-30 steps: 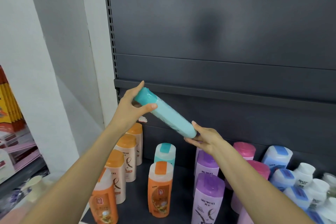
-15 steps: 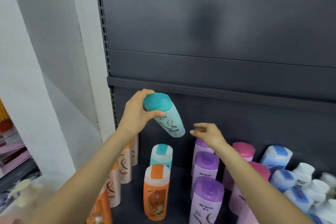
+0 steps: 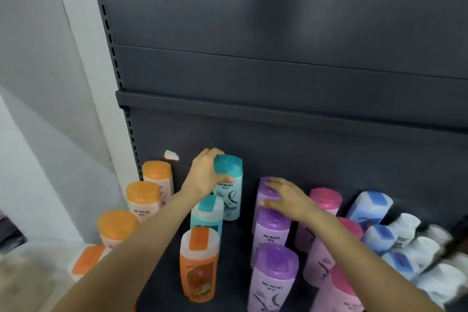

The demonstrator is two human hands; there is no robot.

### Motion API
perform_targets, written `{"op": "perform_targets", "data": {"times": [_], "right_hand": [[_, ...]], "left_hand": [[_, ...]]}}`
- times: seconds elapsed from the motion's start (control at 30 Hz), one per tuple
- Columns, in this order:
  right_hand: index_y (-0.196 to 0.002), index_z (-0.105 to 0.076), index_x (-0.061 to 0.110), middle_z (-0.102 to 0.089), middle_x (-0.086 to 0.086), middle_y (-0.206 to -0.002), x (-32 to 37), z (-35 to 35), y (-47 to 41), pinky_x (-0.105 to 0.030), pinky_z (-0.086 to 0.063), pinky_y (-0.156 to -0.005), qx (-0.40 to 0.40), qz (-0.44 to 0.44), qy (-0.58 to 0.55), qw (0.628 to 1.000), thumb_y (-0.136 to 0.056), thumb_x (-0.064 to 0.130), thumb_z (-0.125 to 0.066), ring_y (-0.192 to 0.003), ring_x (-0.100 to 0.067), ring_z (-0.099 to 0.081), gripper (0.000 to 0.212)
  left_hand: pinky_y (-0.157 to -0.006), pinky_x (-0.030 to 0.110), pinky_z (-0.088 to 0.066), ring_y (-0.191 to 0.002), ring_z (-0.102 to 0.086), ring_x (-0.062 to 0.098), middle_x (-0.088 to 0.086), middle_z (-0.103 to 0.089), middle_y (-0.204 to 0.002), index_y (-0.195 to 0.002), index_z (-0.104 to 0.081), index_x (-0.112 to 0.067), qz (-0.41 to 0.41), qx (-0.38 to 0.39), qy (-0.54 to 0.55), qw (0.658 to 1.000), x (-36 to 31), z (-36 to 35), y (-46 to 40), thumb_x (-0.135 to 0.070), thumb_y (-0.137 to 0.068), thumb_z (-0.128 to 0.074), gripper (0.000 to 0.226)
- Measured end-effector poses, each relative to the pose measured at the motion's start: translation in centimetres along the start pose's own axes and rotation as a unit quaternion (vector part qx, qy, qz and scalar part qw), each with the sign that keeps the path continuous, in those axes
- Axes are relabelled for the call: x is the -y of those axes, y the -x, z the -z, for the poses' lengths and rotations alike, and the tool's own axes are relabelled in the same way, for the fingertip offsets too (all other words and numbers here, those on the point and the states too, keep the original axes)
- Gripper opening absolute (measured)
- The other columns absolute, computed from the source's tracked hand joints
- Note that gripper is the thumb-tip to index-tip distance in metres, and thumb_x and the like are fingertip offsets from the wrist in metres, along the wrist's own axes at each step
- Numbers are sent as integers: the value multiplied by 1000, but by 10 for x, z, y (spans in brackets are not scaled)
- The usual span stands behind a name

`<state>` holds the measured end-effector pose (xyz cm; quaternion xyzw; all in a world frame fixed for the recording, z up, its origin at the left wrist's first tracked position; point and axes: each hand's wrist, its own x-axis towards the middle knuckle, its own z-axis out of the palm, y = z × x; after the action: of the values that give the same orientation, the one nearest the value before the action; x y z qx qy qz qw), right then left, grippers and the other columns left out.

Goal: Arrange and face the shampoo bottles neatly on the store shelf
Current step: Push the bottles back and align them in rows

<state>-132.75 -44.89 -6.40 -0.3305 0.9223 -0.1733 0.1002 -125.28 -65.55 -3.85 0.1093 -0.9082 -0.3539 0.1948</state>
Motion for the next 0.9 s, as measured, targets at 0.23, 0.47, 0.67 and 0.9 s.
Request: {"op": "perform_targets", "data": {"times": [0.23,0.47,0.67,0.9], "right_hand": [[-146,-32,15,-26,-3,-154,-7,-6,1,-26,-14,-116,-14,13,9,1000,-89,46,-57,-142,-18,-22,70],[-147,-27,11,-25,-1,-155,-2,-4,-5,-23,-15,-114,0,29,-21,999,-87,42,-61,-142,-15,-23,76],[-147,-28,11,-25,2,-155,-4,-6,-9,-23,-15,-115,-2,22,-31,999,-84,46,-64,-142,-13,-21,81],[-147,-28,13,-25,4,-155,-7,-9,-6,-22,-15,-114,-10,28,-35,999,-84,47,-62,-141,-12,-21,80]], "left_hand": [[-78,20,-34,-95,-46,12,0,-52,-104,-112,-57,-12,52,54,-34,997,17,-27,-9,-22,-57,-89,64],[-78,22,-37,-94,-48,15,6,-55,-110,-113,-58,-10,78,78,-38,993,26,-36,-18,-17,-58,-89,64],[-80,22,-39,-98,-51,16,9,-58,-116,-120,-56,-7,96,101,-43,989,38,-38,-23,-15,-61,-87,67],[-81,24,-42,-102,-55,20,8,-59,-115,-119,-57,-8,108,101,-48,988,38,-41,-28,-16,-59,-88,68]]}}
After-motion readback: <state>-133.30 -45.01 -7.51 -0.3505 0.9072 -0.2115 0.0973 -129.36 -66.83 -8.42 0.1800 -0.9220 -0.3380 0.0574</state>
